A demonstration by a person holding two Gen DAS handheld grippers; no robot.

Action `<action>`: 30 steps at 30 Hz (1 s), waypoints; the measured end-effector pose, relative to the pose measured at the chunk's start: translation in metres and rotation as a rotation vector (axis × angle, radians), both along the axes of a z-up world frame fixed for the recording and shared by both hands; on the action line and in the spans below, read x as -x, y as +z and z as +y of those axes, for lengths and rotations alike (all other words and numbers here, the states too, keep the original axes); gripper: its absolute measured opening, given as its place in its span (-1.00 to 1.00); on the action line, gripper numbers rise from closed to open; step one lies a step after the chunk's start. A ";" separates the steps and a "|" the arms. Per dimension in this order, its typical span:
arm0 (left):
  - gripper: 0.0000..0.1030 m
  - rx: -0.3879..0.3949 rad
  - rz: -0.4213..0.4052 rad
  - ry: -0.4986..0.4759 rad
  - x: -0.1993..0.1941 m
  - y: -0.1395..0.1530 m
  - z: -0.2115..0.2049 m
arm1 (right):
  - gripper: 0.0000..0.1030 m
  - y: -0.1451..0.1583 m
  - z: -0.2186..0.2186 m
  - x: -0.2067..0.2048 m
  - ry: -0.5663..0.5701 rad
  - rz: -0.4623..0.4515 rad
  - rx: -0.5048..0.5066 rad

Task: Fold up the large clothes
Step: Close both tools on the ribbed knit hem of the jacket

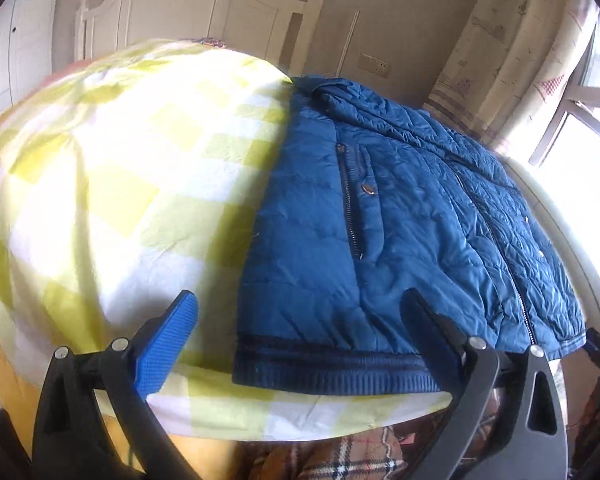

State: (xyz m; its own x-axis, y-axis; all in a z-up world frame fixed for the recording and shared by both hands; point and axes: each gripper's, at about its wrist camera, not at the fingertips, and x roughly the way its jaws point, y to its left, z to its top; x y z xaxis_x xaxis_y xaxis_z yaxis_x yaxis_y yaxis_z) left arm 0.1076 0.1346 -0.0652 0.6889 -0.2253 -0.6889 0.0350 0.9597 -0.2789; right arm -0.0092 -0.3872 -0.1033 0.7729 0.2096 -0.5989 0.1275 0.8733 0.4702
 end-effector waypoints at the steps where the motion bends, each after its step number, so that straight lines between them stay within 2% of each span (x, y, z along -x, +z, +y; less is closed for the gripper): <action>1: 0.94 0.037 0.011 -0.003 -0.003 -0.003 0.005 | 0.80 -0.005 -0.001 0.000 0.011 -0.012 -0.044; 4: 0.94 0.020 -0.003 -0.015 -0.001 -0.004 0.004 | 0.50 -0.016 -0.002 -0.001 0.038 -0.048 -0.147; 5: 0.92 0.017 -0.003 -0.025 -0.001 -0.004 0.002 | 0.46 -0.018 -0.001 -0.002 0.045 -0.061 -0.173; 7: 0.74 0.035 -0.004 -0.058 0.001 -0.003 -0.003 | 0.28 -0.018 0.003 -0.003 0.061 -0.082 -0.200; 8: 0.55 0.051 0.001 -0.084 0.002 -0.003 -0.006 | 0.28 -0.016 0.004 -0.001 0.059 -0.092 -0.189; 10: 0.50 0.041 0.006 -0.080 0.001 -0.002 -0.009 | 0.20 -0.010 0.007 0.002 0.059 -0.128 -0.169; 12: 0.30 0.046 0.015 -0.063 0.001 -0.003 -0.006 | 0.10 -0.003 0.006 0.007 0.054 -0.171 -0.169; 14: 0.16 0.061 0.026 -0.054 0.002 -0.004 0.000 | 0.09 0.000 0.007 0.010 0.051 -0.176 -0.165; 17: 0.18 0.086 0.038 -0.048 0.001 -0.004 0.005 | 0.09 -0.008 0.012 0.002 0.042 -0.130 -0.139; 20: 0.22 0.064 0.049 -0.057 0.003 -0.003 -0.001 | 0.10 -0.010 0.013 -0.002 0.040 -0.147 -0.143; 23: -0.29 0.070 0.029 -0.071 0.011 0.003 -0.005 | -0.05 0.002 0.018 0.003 0.075 -0.212 -0.136; 24: -0.35 0.073 0.019 -0.075 0.014 0.006 -0.005 | -0.10 0.008 0.020 0.004 0.087 -0.232 -0.127; 26: -0.35 0.083 0.026 -0.063 0.014 0.007 -0.002 | -0.10 0.014 0.024 0.000 0.090 -0.223 -0.097; 28: -0.21 0.092 0.069 -0.039 0.010 0.001 0.003 | -0.10 0.012 0.025 -0.006 0.077 -0.198 -0.082; 30: -0.08 0.095 0.074 -0.029 0.013 -0.004 0.006 | -0.09 0.005 0.021 -0.010 0.053 -0.160 -0.098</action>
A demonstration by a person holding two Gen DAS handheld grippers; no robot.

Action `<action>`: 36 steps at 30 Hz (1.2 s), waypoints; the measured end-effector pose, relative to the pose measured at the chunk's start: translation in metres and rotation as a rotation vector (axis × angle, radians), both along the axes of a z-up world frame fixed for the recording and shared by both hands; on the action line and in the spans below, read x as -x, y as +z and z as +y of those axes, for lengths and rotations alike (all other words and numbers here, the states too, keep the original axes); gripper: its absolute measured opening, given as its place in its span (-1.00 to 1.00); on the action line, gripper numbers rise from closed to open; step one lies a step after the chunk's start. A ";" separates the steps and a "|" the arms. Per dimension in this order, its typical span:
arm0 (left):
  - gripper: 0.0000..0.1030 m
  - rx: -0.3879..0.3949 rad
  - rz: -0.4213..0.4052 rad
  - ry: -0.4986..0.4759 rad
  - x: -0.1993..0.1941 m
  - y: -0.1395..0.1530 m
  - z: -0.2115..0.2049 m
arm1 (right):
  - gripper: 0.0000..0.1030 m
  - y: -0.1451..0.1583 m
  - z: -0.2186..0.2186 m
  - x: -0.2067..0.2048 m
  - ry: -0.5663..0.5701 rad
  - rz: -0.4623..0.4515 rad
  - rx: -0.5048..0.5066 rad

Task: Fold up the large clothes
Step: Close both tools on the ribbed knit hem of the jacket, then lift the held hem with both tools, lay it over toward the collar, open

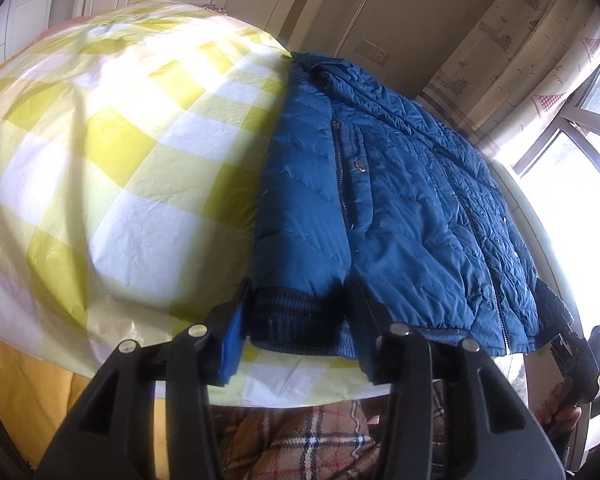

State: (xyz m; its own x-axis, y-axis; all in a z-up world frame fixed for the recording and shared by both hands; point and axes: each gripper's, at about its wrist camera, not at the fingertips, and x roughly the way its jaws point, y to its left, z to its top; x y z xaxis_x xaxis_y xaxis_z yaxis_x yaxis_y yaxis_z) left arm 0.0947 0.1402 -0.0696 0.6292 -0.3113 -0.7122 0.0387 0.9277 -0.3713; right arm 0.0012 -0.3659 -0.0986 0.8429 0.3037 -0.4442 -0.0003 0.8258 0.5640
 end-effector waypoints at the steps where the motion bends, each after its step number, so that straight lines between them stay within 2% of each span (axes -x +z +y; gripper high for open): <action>1: -0.02 -0.018 -0.004 0.001 0.003 0.001 -0.001 | -0.08 -0.004 -0.001 -0.001 -0.008 0.016 -0.002; 3: 0.43 -0.053 -0.003 0.003 0.007 0.002 -0.003 | -0.08 -0.011 -0.003 0.000 -0.012 0.035 -0.007; 4: 0.43 -0.048 0.000 -0.005 0.008 0.002 -0.004 | -0.08 -0.013 -0.004 0.000 -0.012 0.034 -0.021; 6: 0.34 -0.018 -0.003 -0.013 0.008 0.002 -0.002 | -0.07 -0.013 -0.005 -0.001 -0.010 0.026 -0.044; 8: -0.04 0.023 0.001 -0.026 0.007 0.004 -0.003 | -0.05 -0.007 -0.001 -0.002 0.002 0.007 -0.020; 9: -0.06 0.018 -0.009 -0.020 0.007 0.007 -0.005 | -0.05 -0.002 0.002 -0.001 0.011 -0.008 -0.003; 11: -0.07 0.009 -0.026 -0.015 0.005 0.011 -0.006 | -0.05 0.004 0.006 -0.004 0.021 -0.015 0.024; 13: -0.07 -0.001 -0.032 0.002 -0.002 0.011 -0.005 | -0.05 0.002 0.004 -0.012 -0.001 0.021 0.034; 16: -0.02 -0.059 -0.029 0.027 -0.018 0.008 -0.011 | -0.05 -0.008 0.001 -0.026 -0.022 0.063 0.022; 20: 0.00 -0.140 -0.024 0.035 -0.031 0.003 -0.025 | -0.05 -0.007 0.008 -0.035 -0.027 0.060 0.071; 31: 0.10 -0.235 -0.042 0.049 -0.052 0.001 -0.035 | -0.07 -0.006 0.013 -0.043 -0.039 0.061 0.106; 32: -0.08 -0.237 -0.041 0.043 -0.052 0.002 -0.035 | -0.14 -0.006 0.014 -0.042 -0.053 0.066 0.130; 33: -0.39 -0.239 -0.042 0.032 -0.052 0.002 -0.036 | -0.40 -0.007 0.015 -0.041 -0.056 0.071 0.142; 34: -0.49 -0.239 -0.055 0.021 -0.048 0.004 -0.036 | -0.57 -0.007 0.015 -0.036 -0.056 0.062 0.137; 35: -0.64 -0.246 -0.067 0.011 -0.042 0.006 -0.036 | -0.63 -0.006 0.015 -0.029 -0.059 0.054 0.139; 36: -0.69 -0.257 -0.078 0.000 -0.034 0.008 -0.035 | -0.68 -0.006 0.016 -0.020 -0.059 0.048 0.144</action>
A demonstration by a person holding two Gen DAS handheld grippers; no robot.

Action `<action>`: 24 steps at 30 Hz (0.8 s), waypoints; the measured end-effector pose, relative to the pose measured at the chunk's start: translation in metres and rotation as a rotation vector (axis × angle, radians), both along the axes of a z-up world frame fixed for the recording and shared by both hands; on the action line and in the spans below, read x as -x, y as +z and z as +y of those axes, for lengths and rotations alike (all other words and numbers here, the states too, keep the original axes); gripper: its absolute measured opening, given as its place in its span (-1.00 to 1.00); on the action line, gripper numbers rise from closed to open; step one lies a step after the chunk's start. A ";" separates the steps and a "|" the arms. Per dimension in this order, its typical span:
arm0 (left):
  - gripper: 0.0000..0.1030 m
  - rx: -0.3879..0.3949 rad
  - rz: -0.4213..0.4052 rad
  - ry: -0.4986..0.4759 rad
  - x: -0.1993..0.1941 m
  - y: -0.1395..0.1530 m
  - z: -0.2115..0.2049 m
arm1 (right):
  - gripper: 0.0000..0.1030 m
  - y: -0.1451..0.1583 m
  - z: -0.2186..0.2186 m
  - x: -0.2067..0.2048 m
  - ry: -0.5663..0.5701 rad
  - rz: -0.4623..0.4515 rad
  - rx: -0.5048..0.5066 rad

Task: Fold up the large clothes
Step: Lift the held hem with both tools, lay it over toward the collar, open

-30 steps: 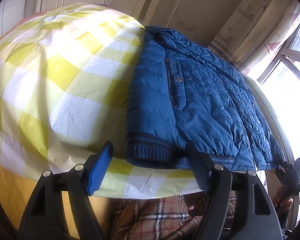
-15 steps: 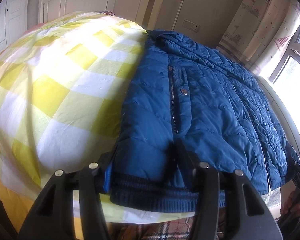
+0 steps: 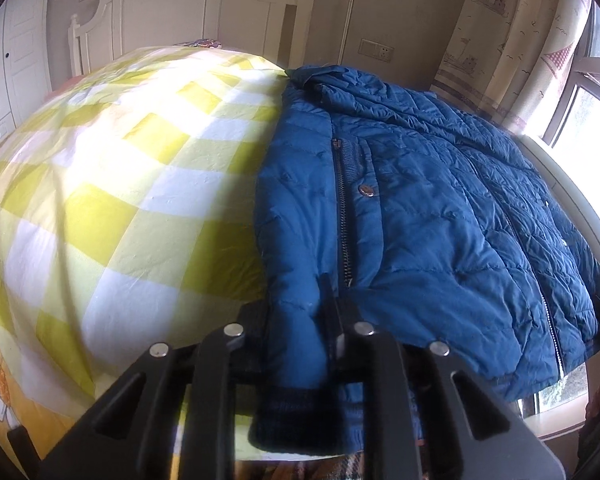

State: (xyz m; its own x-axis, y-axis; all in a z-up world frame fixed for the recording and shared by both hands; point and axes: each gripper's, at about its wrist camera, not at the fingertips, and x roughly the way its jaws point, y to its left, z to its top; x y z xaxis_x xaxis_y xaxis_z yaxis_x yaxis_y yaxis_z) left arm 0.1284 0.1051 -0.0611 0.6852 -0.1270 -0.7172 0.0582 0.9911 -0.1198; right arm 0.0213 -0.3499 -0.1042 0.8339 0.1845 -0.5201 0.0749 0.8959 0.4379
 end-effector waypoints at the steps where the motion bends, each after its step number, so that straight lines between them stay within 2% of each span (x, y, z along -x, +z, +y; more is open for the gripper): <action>1: -0.70 -0.010 -0.009 -0.017 0.012 0.003 0.001 | -0.68 0.001 0.002 0.011 0.005 -0.006 0.007; 4: -0.71 -0.067 -0.014 -0.072 0.061 0.008 0.012 | -0.69 0.002 0.010 0.058 0.055 -0.013 0.014; 7: -0.71 -0.076 0.043 -0.104 0.109 -0.002 0.032 | -0.69 0.002 0.023 0.109 0.136 -0.021 0.005; 9: -0.71 -0.015 0.067 -0.100 0.134 0.001 0.047 | -0.69 0.010 0.032 0.130 0.164 -0.028 0.011; 10: -0.71 0.027 0.050 -0.100 0.143 0.009 0.053 | -0.69 0.021 0.034 0.136 0.175 -0.047 0.010; 13: -0.71 0.205 -0.062 -0.107 0.143 0.062 0.073 | -0.69 0.078 0.036 0.126 0.214 -0.166 0.023; 16: -0.71 0.327 -0.140 -0.135 0.099 0.120 0.083 | -0.68 0.148 0.036 0.071 0.232 -0.241 0.058; 19: -0.68 0.411 -0.099 -0.106 0.005 0.158 0.081 | -0.68 0.196 0.028 -0.026 0.202 -0.216 0.016; 21: -0.62 0.426 -0.050 -0.046 -0.076 0.167 0.072 | -0.68 0.208 0.020 -0.101 0.138 -0.140 0.021; 23: -0.57 0.414 0.017 0.002 -0.152 0.158 0.059 | -0.66 0.192 0.001 -0.174 0.104 -0.012 -0.084; 24: -0.49 0.414 0.060 0.026 -0.188 0.147 0.055 | -0.57 0.177 -0.009 -0.205 0.096 0.061 -0.143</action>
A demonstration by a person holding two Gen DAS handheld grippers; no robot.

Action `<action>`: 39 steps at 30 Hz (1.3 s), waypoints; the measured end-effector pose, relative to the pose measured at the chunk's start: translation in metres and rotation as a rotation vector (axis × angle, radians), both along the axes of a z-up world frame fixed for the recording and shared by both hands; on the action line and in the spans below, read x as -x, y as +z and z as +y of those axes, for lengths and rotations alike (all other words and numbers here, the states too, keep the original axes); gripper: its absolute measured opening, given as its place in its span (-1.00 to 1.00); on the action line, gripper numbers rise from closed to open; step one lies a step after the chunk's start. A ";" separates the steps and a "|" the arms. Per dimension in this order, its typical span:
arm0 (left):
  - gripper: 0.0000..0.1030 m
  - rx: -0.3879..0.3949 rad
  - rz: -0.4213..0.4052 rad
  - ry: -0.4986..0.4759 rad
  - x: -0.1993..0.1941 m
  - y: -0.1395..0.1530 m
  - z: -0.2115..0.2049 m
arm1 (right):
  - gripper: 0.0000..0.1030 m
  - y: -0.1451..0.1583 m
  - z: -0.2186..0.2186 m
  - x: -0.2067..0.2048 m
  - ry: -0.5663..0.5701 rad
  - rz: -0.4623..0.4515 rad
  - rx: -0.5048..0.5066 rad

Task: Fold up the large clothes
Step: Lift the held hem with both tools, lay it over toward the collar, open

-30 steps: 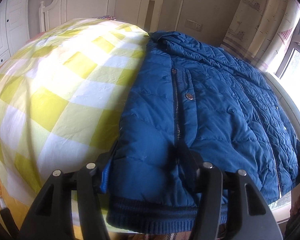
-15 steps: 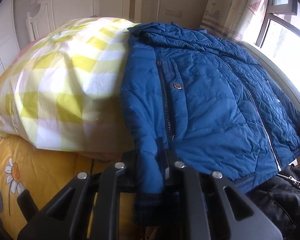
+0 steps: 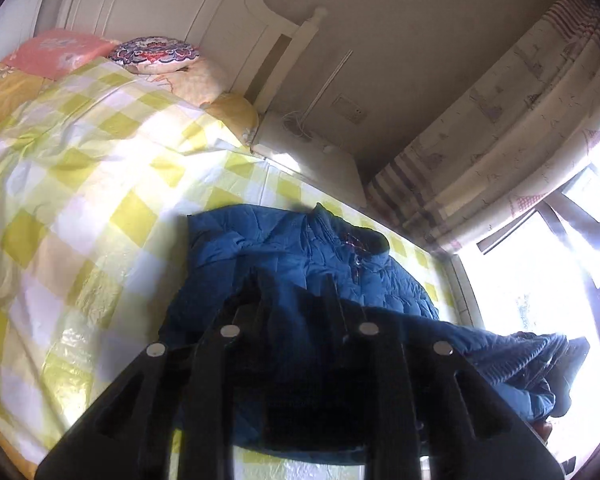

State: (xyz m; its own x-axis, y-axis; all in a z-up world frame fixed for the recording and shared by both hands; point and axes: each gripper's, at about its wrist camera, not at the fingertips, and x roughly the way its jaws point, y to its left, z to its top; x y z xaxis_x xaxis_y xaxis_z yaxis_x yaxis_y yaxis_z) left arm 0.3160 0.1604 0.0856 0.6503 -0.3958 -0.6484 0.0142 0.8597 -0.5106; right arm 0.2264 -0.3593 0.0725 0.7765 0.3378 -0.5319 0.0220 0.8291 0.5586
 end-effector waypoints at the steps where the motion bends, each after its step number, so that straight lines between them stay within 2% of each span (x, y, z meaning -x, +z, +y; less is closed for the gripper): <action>1: -0.46 -0.005 0.052 0.015 -0.030 -0.015 -0.004 | -0.42 -0.018 -0.010 -0.023 -0.014 0.063 -0.054; 2: -0.39 -0.013 0.105 0.027 -0.055 -0.033 -0.007 | -0.32 -0.036 -0.020 -0.037 -0.035 0.103 -0.116; 4: -0.28 -0.033 0.202 0.024 -0.087 -0.072 -0.010 | 0.24 -0.066 -0.039 -0.050 -0.069 0.119 -0.221; 5: -0.06 -0.008 0.224 0.003 -0.099 -0.086 -0.008 | 0.45 -0.075 -0.049 -0.050 -0.083 0.091 -0.266; 6: 0.25 0.056 0.227 -0.021 -0.105 -0.100 0.001 | 0.75 -0.081 -0.059 -0.049 -0.098 0.048 -0.306; 8: 0.61 0.234 0.224 -0.038 -0.117 -0.116 0.024 | 0.75 -0.093 -0.083 -0.048 -0.120 0.010 -0.356; 9: 0.72 0.325 0.227 -0.030 -0.123 -0.122 0.036 | 0.75 -0.097 -0.096 -0.050 -0.139 0.010 -0.364; 10: 0.74 0.403 0.228 -0.011 -0.128 -0.126 0.048 | 0.75 -0.099 -0.106 -0.052 -0.170 0.018 -0.344; 11: 0.77 0.428 0.230 0.023 -0.133 -0.128 0.059 | 0.75 -0.099 -0.113 -0.053 -0.192 0.032 -0.302; 12: 0.77 0.385 0.229 0.064 -0.136 -0.125 0.065 | 0.75 -0.099 -0.117 -0.057 -0.194 0.045 -0.254; 14: 0.78 0.222 0.192 0.065 -0.145 -0.113 0.062 | 0.75 -0.099 -0.113 -0.068 -0.154 0.072 -0.160; 18: 0.78 -0.130 0.149 -0.070 -0.154 -0.106 0.020 | 0.75 -0.098 -0.082 -0.093 -0.009 0.112 -0.022; 20: 0.78 -0.255 0.132 -0.150 -0.155 -0.108 -0.002 | 0.75 -0.099 -0.066 -0.107 0.056 0.143 0.040; 22: 0.78 -0.332 0.119 -0.194 -0.154 -0.111 -0.014 | 0.75 -0.101 -0.054 -0.116 0.082 0.178 0.114; 24: 0.78 -0.346 0.115 -0.204 -0.155 -0.113 -0.017 | 0.73 -0.105 -0.048 -0.123 0.097 0.192 0.161; 28: 0.73 -0.317 0.115 -0.220 -0.162 -0.123 -0.017 | 0.36 -0.112 -0.041 -0.120 0.103 0.180 0.189; 29: 0.55 -0.320 0.111 -0.234 -0.162 -0.125 -0.019 | 0.33 -0.112 -0.039 -0.118 0.101 0.165 0.194; 31: 0.15 -0.321 0.081 -0.259 -0.158 -0.127 -0.025 | 0.08 -0.109 -0.036 -0.112 0.079 0.137 0.230; 32: -0.18 -0.330 0.059 -0.273 -0.154 -0.125 -0.030 | -0.05 -0.105 -0.033 -0.109 0.072 0.118 0.256; 33: -0.34 -0.384 0.033 -0.262 -0.150 -0.122 -0.036 | -0.36 -0.101 -0.027 -0.104 0.064 0.098 0.295; 34: -0.49 -0.431 0.008 -0.257 -0.144 -0.118 -0.043 | -0.56 -0.093 -0.020 -0.097 0.058 0.083 0.334; 35: -0.65 -0.468 -0.018 -0.245 -0.135 -0.111 -0.047 | -0.63 -0.082 -0.012 -0.088 0.059 0.061 0.364; 37: -0.70 -0.502 -0.109 -0.229 -0.109 -0.083 -0.048 | -0.71 -0.049 0.002 -0.057 0.065 -0.021 0.417; 39: -0.70 -0.453 -0.215 -0.225 -0.076 -0.040 -0.038 | -0.74 -0.007 0.006 -0.028 0.056 -0.102 0.435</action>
